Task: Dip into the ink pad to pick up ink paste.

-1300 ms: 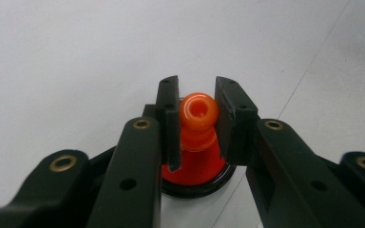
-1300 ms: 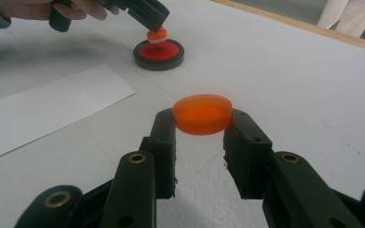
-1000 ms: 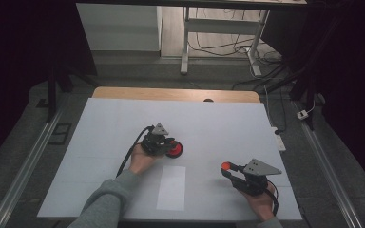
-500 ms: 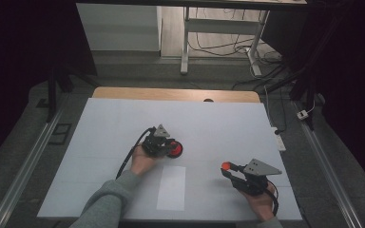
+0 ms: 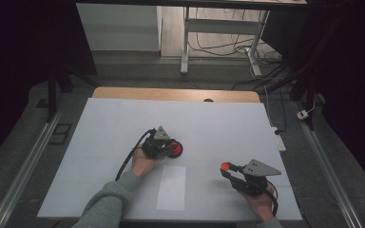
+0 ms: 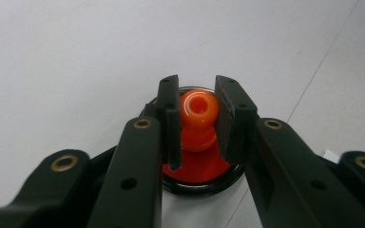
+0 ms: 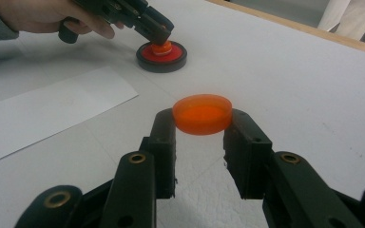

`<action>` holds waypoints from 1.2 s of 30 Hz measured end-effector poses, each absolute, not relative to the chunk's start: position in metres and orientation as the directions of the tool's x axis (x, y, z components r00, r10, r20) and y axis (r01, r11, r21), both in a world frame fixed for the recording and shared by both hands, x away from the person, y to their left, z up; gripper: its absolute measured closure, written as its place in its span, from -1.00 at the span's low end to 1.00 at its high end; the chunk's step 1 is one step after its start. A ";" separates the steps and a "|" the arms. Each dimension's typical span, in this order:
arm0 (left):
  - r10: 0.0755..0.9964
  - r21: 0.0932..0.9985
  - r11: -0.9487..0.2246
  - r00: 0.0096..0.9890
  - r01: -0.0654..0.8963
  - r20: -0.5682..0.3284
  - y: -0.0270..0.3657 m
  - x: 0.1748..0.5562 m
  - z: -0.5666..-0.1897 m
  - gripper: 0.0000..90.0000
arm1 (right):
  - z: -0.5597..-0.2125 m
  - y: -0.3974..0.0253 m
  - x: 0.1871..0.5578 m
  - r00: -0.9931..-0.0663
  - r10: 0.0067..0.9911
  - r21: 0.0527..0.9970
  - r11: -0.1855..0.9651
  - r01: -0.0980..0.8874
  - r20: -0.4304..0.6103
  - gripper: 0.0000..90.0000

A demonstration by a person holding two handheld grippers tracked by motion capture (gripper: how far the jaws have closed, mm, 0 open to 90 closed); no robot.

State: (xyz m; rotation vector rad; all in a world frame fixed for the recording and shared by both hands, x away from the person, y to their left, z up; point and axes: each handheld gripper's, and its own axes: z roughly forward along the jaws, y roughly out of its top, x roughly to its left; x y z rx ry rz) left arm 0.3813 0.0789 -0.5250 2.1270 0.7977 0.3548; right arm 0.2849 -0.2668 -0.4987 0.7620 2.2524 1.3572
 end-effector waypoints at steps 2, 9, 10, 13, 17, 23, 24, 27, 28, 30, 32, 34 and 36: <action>0.651 0.785 -0.457 0.759 0.418 -0.026 0.080 0.381 -0.526 0.62 | -0.499 -0.267 0.285 -0.770 0.635 0.892 0.379 0.246 -0.057 0.44; 0.655 0.790 -0.454 0.756 0.413 -0.019 0.080 0.380 -0.527 0.62 | -0.499 -0.266 0.285 -0.774 0.631 0.893 0.378 0.246 -0.054 0.44; 0.654 0.790 -0.454 0.756 0.412 -0.019 0.080 0.379 -0.527 0.62 | -0.499 -0.266 0.285 -0.774 0.631 0.893 0.378 0.246 -0.054 0.44; 0.654 0.790 -0.453 0.756 0.414 -0.021 0.080 0.380 -0.527 0.62 | -0.498 -0.266 0.285 -0.773 0.632 0.893 0.377 0.247 -0.053 0.44; 0.655 0.790 -0.453 0.755 0.414 -0.020 0.080 0.379 -0.527 0.62 | -0.498 -0.266 0.285 -0.773 0.632 0.893 0.378 0.246 -0.055 0.44; 0.657 0.789 -0.454 0.754 0.414 -0.017 0.079 0.379 -0.527 0.63 | -0.498 -0.266 0.284 -0.776 0.629 0.893 0.379 0.243 -0.056 0.44; 0.658 0.789 -0.453 0.753 0.415 -0.018 0.079 0.379 -0.527 0.62 | -0.498 -0.266 0.285 -0.776 0.629 0.893 0.379 0.244 -0.055 0.44; 0.657 0.790 -0.454 0.753 0.412 -0.015 0.079 0.379 -0.527 0.63 | -0.498 -0.266 0.285 -0.775 0.630 0.893 0.378 0.244 -0.055 0.44; 0.657 0.790 -0.454 0.754 0.412 -0.015 0.079 0.379 -0.527 0.63 | -0.498 -0.266 0.284 -0.775 0.630 0.893 0.378 0.244 -0.055 0.44; 0.657 0.791 -0.456 0.754 0.408 -0.010 0.079 0.378 -0.527 0.62 | -0.498 -0.266 0.284 -0.775 0.629 0.893 0.379 0.243 -0.057 0.44; 0.657 0.791 -0.457 0.753 0.407 -0.008 0.079 0.378 -0.527 0.62 | -0.498 -0.266 0.284 -0.775 0.630 0.893 0.378 0.244 -0.055 0.44; 0.656 0.791 -0.452 0.754 0.413 -0.018 0.079 0.379 -0.527 0.62 | -0.498 -0.266 0.285 -0.776 0.629 0.895 0.374 0.243 -0.052 0.44; 0.657 0.789 -0.444 0.753 0.425 -0.035 0.080 0.381 -0.525 0.62 | -0.498 -0.266 0.285 -0.774 0.631 0.894 0.375 0.244 -0.054 0.44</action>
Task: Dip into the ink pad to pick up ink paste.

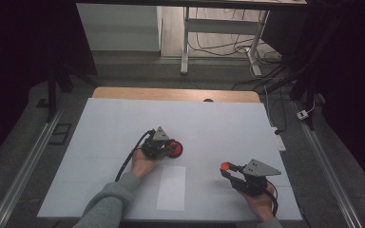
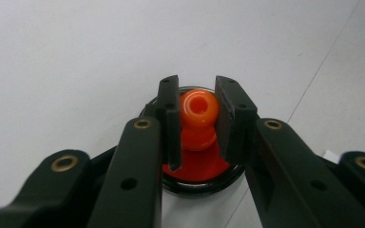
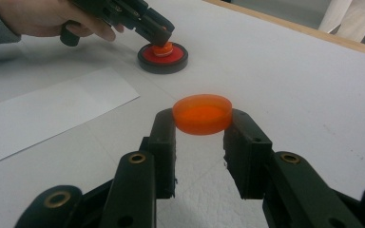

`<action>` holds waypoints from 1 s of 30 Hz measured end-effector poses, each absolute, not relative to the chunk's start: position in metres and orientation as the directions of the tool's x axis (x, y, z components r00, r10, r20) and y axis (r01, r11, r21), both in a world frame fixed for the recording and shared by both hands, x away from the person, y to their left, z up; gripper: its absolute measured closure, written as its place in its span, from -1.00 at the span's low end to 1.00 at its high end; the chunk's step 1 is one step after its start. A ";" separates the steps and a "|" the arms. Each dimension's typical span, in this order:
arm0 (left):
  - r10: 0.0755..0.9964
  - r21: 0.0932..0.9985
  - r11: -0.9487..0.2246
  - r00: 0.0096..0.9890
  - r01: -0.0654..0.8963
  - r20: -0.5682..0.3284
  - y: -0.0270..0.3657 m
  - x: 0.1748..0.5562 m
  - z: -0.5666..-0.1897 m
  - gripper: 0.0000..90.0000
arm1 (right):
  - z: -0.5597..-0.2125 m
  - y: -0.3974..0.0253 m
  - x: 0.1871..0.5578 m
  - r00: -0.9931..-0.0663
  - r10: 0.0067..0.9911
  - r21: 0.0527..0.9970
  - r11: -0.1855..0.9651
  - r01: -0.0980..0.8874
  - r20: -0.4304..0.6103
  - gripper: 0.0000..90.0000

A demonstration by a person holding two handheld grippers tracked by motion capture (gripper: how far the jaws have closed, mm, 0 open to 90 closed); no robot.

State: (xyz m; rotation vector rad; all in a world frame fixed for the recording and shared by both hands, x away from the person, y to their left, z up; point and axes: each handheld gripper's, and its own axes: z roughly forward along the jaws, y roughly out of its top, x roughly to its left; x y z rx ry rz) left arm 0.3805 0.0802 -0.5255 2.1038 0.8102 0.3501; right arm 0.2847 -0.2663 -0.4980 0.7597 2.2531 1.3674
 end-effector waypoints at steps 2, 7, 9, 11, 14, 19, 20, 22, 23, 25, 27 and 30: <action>0.664 0.819 -0.392 0.745 0.420 -0.064 0.083 0.379 -0.518 0.62 | -0.498 -0.267 0.285 -0.773 0.632 0.896 0.369 0.247 -0.047 0.44; 0.653 0.867 -0.330 0.753 0.373 -0.075 0.089 0.371 -0.490 0.62 | -0.499 -0.268 0.287 -0.774 0.632 0.897 0.369 0.244 -0.050 0.44; 0.653 0.869 -0.322 0.753 0.375 -0.083 0.090 0.370 -0.486 0.62 | -0.499 -0.268 0.287 -0.773 0.633 0.897 0.367 0.245 -0.048 0.44; 0.652 0.869 -0.316 0.753 0.380 -0.092 0.090 0.370 -0.485 0.62 | -0.498 -0.268 0.286 -0.773 0.633 0.896 0.369 0.245 -0.050 0.44; 0.655 0.858 -0.321 0.749 0.401 -0.105 0.091 0.373 -0.489 0.62 | -0.498 -0.267 0.285 -0.771 0.634 0.896 0.373 0.242 -0.056 0.44; 0.672 0.839 -0.325 0.731 0.436 -0.119 0.094 0.380 -0.498 0.61 | -0.499 -0.267 0.286 -0.770 0.636 0.893 0.374 0.249 -0.051 0.44; 0.674 0.836 -0.327 0.729 0.441 -0.121 0.095 0.381 -0.500 0.61 | -0.499 -0.268 0.287 -0.773 0.632 0.895 0.370 0.248 -0.047 0.44; 0.679 0.829 -0.332 0.724 0.450 -0.121 0.095 0.383 -0.504 0.61 | -0.499 -0.268 0.287 -0.773 0.632 0.895 0.371 0.248 -0.048 0.44; 0.681 0.826 -0.332 0.721 0.456 -0.125 0.095 0.383 -0.506 0.61 | -0.499 -0.268 0.287 -0.774 0.632 0.895 0.371 0.248 -0.048 0.44; 0.684 0.822 -0.335 0.719 0.460 -0.124 0.095 0.384 -0.508 0.61 | -0.499 -0.267 0.286 -0.773 0.633 0.896 0.369 0.248 -0.047 0.44; 0.683 0.818 -0.344 0.721 0.460 -0.118 0.094 0.385 -0.510 0.61 | -0.499 -0.267 0.286 -0.773 0.632 0.893 0.375 0.247 -0.052 0.44; 0.684 0.813 -0.348 0.720 0.467 -0.121 0.094 0.386 -0.513 0.61 | -0.499 -0.267 0.287 -0.775 0.630 0.894 0.375 0.247 -0.050 0.44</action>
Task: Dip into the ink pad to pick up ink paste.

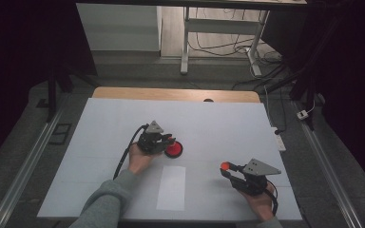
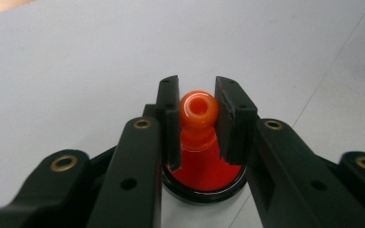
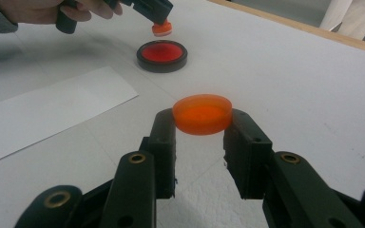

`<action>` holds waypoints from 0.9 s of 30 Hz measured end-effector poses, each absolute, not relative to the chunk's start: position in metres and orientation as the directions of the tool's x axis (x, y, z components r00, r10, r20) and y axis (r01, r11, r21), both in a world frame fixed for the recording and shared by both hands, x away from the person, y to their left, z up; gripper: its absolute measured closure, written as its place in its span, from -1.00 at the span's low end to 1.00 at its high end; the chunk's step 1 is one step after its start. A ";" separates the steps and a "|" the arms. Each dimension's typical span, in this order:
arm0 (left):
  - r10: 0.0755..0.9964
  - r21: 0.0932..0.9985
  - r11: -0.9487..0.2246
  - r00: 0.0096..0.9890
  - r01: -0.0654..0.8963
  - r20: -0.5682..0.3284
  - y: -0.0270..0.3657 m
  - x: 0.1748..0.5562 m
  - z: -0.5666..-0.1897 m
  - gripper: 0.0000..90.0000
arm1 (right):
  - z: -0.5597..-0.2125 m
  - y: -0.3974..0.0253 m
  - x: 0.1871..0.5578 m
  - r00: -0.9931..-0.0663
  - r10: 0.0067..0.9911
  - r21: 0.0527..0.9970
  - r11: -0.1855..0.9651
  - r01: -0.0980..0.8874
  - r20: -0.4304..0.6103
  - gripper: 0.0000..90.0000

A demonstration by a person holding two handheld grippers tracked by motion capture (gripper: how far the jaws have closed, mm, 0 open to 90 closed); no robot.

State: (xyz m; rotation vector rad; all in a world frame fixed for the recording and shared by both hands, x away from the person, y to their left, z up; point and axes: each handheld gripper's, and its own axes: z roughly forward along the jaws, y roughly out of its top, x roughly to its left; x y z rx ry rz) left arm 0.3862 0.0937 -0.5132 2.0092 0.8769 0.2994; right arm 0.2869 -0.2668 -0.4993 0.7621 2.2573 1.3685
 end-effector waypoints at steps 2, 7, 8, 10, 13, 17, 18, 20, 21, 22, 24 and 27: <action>0.685 0.810 -0.352 0.719 0.469 -0.119 0.094 0.387 -0.514 0.61 | -0.500 -0.267 0.287 -0.774 0.631 0.894 0.372 0.248 -0.048 0.44; 0.681 0.802 -0.363 0.722 0.475 -0.119 0.093 0.387 -0.517 0.61 | -0.500 -0.267 0.287 -0.774 0.632 0.893 0.374 0.249 -0.049 0.44; 0.681 0.800 -0.366 0.722 0.476 -0.118 0.092 0.387 -0.517 0.61 | -0.500 -0.267 0.287 -0.775 0.630 0.893 0.375 0.248 -0.049 0.44; 0.679 0.794 -0.377 0.726 0.476 -0.113 0.089 0.387 -0.519 0.61 | -0.499 -0.267 0.287 -0.775 0.630 0.893 0.375 0.247 -0.050 0.44; 0.678 0.781 -0.398 0.728 0.481 -0.103 0.086 0.387 -0.523 0.61 | -0.499 -0.267 0.287 -0.774 0.631 0.894 0.373 0.249 -0.048 0.44; 0.678 0.781 -0.400 0.728 0.480 -0.099 0.087 0.387 -0.525 0.62 | -0.499 -0.267 0.287 -0.775 0.631 0.894 0.371 0.249 -0.046 0.44; 0.679 0.779 -0.406 0.728 0.477 -0.092 0.086 0.386 -0.525 0.62 | -0.499 -0.267 0.287 -0.774 0.631 0.893 0.374 0.249 -0.048 0.44; 0.680 0.777 -0.413 0.728 0.474 -0.082 0.085 0.386 -0.525 0.62 | -0.499 -0.267 0.286 -0.775 0.630 0.893 0.375 0.250 -0.048 0.44; 0.680 0.777 -0.417 0.729 0.472 -0.078 0.085 0.385 -0.525 0.62 | -0.499 -0.267 0.286 -0.776 0.629 0.893 0.376 0.249 -0.049 0.44; 0.679 0.777 -0.422 0.730 0.467 -0.070 0.084 0.385 -0.525 0.62 | -0.499 -0.267 0.286 -0.776 0.629 0.892 0.377 0.248 -0.050 0.44; 0.681 0.778 -0.424 0.730 0.464 -0.064 0.084 0.384 -0.525 0.62 | -0.499 -0.267 0.286 -0.776 0.628 0.894 0.376 0.243 -0.053 0.44; 0.680 0.782 -0.423 0.731 0.458 -0.061 0.084 0.384 -0.526 0.62 | -0.499 -0.267 0.285 -0.776 0.629 0.894 0.376 0.244 -0.053 0.44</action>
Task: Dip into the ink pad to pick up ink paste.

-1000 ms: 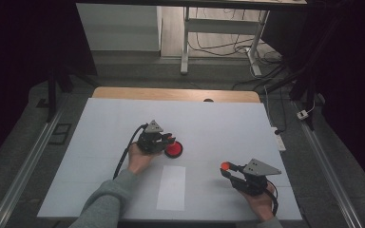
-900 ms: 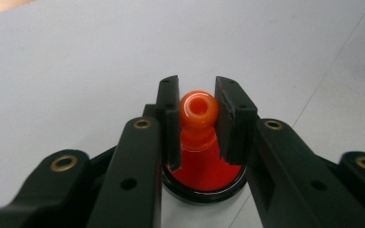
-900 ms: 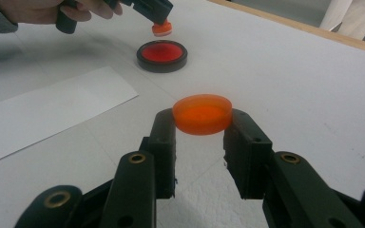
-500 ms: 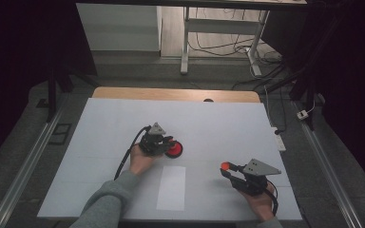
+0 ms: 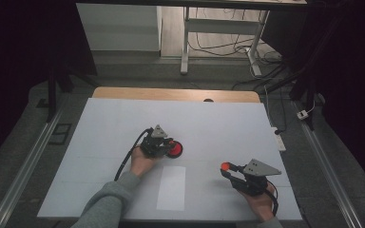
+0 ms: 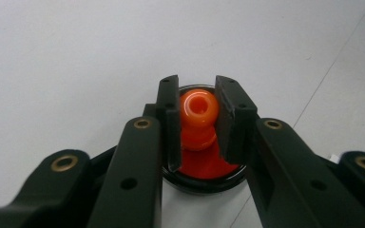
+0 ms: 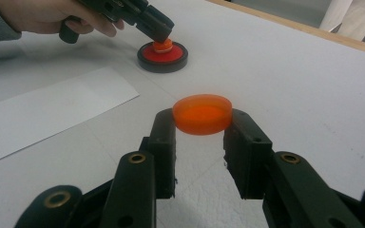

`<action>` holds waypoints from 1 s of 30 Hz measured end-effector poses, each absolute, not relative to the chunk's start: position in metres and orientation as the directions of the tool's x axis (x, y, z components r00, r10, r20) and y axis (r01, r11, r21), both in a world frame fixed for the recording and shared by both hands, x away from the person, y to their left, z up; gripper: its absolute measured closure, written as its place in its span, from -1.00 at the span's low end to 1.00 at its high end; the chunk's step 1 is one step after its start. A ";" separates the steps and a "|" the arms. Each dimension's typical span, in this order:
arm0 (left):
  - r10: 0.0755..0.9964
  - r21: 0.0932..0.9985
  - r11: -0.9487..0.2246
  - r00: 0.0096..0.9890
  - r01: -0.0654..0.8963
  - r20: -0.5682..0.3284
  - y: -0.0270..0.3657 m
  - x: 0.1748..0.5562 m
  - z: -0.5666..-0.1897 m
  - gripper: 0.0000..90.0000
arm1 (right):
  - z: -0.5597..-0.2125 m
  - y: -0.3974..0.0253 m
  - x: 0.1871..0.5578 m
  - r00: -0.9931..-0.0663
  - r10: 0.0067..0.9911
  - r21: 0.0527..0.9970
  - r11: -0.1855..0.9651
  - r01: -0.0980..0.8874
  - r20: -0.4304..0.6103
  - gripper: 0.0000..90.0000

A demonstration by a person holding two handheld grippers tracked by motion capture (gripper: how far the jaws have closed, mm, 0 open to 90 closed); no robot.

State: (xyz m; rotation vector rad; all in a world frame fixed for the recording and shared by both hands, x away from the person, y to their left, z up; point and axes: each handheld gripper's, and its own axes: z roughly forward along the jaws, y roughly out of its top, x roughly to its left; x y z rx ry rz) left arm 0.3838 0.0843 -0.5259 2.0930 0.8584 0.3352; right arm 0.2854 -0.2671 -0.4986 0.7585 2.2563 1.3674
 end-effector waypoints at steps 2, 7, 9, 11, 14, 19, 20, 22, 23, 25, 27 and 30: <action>0.678 0.782 -0.428 0.733 0.452 -0.053 0.084 0.383 -0.526 0.62 | -0.499 -0.267 0.285 -0.776 0.629 0.894 0.377 0.244 -0.053 0.44; 0.675 0.786 -0.424 0.736 0.450 -0.057 0.085 0.384 -0.527 0.62 | -0.499 -0.267 0.285 -0.778 0.626 0.893 0.379 0.243 -0.054 0.44; 0.674 0.787 -0.423 0.737 0.450 -0.059 0.085 0.384 -0.527 0.62 | -0.499 -0.266 0.285 -0.778 0.626 0.893 0.377 0.245 -0.051 0.44; 0.673 0.786 -0.428 0.738 0.446 -0.053 0.085 0.384 -0.527 0.62 | -0.499 -0.266 0.285 -0.777 0.627 0.892 0.381 0.245 -0.055 0.44; 0.674 0.787 -0.425 0.737 0.448 -0.055 0.085 0.384 -0.527 0.62 | -0.499 -0.266 0.285 -0.778 0.626 0.893 0.377 0.247 -0.049 0.44; 0.671 0.788 -0.425 0.739 0.446 -0.056 0.085 0.384 -0.528 0.62 | -0.499 -0.267 0.285 -0.781 0.622 0.893 0.378 0.244 -0.049 0.44; 0.671 0.789 -0.423 0.739 0.446 -0.059 0.085 0.384 -0.528 0.62 | -0.500 -0.266 0.286 -0.782 0.621 0.893 0.379 0.242 -0.051 0.44; 0.670 0.790 -0.421 0.740 0.447 -0.062 0.086 0.384 -0.528 0.62 | -0.500 -0.266 0.285 -0.783 0.619 0.893 0.381 0.240 -0.054 0.44; 0.670 0.790 -0.419 0.740 0.447 -0.063 0.086 0.384 -0.528 0.62 | -0.500 -0.266 0.285 -0.784 0.619 0.893 0.380 0.240 -0.053 0.44; 0.670 0.789 -0.422 0.740 0.445 -0.060 0.086 0.384 -0.528 0.62 | -0.499 -0.266 0.285 -0.783 0.619 0.894 0.379 0.240 -0.053 0.44; 0.670 0.789 -0.422 0.740 0.446 -0.060 0.086 0.384 -0.528 0.62 | -0.499 -0.266 0.285 -0.782 0.621 0.894 0.377 0.243 -0.050 0.44; 0.668 0.791 -0.422 0.742 0.444 -0.060 0.086 0.384 -0.528 0.62 | -0.499 -0.266 0.285 -0.783 0.620 0.894 0.378 0.241 -0.051 0.44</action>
